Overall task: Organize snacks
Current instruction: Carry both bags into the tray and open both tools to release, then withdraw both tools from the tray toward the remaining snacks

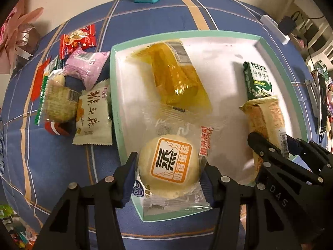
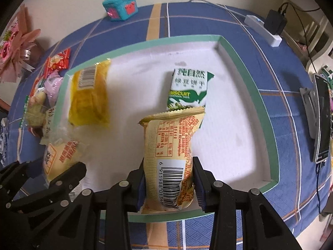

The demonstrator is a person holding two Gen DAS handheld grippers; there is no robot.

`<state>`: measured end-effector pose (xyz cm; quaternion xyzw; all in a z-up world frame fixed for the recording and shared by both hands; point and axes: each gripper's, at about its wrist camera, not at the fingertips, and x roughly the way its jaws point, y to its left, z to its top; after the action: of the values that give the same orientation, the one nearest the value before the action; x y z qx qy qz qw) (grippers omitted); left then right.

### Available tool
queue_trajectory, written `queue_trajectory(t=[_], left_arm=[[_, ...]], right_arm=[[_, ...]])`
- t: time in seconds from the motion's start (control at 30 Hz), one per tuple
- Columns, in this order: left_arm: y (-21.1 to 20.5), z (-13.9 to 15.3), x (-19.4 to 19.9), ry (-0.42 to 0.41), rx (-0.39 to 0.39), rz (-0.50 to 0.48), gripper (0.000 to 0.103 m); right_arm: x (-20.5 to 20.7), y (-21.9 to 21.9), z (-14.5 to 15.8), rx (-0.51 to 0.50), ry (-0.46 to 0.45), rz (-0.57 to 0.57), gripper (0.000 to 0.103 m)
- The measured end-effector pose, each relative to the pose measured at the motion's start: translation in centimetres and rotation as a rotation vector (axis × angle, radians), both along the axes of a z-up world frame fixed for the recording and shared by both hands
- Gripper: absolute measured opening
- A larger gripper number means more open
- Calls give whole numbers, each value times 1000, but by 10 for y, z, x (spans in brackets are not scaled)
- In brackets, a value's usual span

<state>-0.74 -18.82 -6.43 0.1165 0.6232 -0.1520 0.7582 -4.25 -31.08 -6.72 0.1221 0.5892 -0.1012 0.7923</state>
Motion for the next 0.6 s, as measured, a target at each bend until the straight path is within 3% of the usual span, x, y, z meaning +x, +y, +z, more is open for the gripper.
queue_trajectory(t=[0.07, 0.37, 0.43, 0.6], left_arm=[[-1, -3, 1, 14, -5, 1, 57], [-1, -20, 5, 81, -43, 34, 62], [6, -18, 7, 81, -46, 40, 71], [16, -8, 14, 89, -100, 59, 78]], right_arm=[[0, 0, -2, -8, 10, -4, 55], [2, -6, -1, -45, 35, -36, 75], [3, -10, 0, -54, 40, -47, 78], [4, -17, 9, -72, 22, -75, 86]])
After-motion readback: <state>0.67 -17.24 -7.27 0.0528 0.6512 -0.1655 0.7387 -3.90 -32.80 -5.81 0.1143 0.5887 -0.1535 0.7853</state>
